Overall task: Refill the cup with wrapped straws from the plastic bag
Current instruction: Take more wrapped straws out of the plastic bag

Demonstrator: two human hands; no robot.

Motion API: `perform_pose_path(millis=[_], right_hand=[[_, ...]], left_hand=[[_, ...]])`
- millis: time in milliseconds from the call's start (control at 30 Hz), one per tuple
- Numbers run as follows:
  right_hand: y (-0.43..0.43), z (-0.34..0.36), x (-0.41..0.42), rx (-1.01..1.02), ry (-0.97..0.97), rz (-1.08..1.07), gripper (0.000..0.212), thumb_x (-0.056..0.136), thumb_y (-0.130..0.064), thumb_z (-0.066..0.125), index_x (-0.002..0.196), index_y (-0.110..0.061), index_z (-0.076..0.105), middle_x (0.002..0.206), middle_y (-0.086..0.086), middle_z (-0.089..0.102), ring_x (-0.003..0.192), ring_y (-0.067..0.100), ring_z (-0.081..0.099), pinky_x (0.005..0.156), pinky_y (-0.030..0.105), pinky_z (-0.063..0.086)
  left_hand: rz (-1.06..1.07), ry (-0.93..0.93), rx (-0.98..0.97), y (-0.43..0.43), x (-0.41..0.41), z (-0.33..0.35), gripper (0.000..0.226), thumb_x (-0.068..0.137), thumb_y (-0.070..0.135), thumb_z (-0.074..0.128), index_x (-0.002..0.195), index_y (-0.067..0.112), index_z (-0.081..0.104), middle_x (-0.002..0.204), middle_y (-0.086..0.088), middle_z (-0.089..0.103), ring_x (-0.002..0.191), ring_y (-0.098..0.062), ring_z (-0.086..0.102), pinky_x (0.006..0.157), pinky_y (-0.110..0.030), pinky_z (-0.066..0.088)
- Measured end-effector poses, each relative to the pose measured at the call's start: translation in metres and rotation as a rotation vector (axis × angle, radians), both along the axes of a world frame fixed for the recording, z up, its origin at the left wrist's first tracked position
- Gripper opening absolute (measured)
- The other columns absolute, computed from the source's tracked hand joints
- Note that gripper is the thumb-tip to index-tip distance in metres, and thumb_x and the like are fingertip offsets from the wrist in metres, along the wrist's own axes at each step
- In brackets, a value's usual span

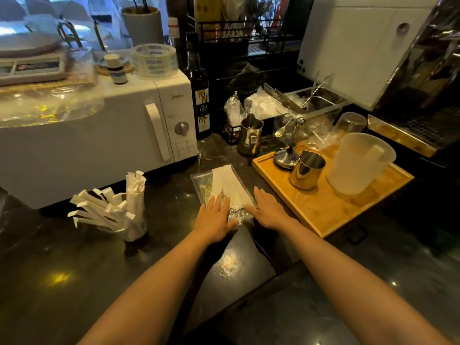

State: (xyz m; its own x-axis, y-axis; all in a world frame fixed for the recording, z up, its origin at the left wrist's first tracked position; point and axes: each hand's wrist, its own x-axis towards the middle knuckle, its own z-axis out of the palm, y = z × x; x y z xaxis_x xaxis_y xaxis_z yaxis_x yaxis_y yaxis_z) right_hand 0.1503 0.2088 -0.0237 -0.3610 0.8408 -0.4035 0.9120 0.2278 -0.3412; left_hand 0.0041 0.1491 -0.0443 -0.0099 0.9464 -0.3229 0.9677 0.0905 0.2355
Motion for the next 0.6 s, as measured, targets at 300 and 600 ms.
perform_pose_path(millis=[300,600], right_hand=[[0.004,-0.009,-0.013,-0.029,0.129,-0.144,0.056,0.088,-0.025,0.056,0.136,-0.009,0.032,0.141,0.020,0.037,0.129,0.038,0.034,0.105,0.046,0.035],[0.008,-0.013,-0.013,-0.069,0.261,-0.313,0.038,0.083,-0.006,0.060,0.119,-0.004,0.046,0.121,0.020,0.056,0.097,0.029,0.054,0.088,0.039,0.047]], left_hand=[[-0.104,0.109,0.157,-0.001,0.003,-0.014,0.049,0.091,0.037,0.045,0.129,0.007,0.039,0.132,-0.014,0.046,0.121,-0.029,0.042,0.094,-0.038,0.041],[-0.223,0.232,0.170,-0.002,0.012,-0.007,0.026,0.096,0.014,0.035,0.114,0.001,0.049,0.120,-0.016,0.052,0.112,-0.032,0.047,0.081,-0.041,0.046]])
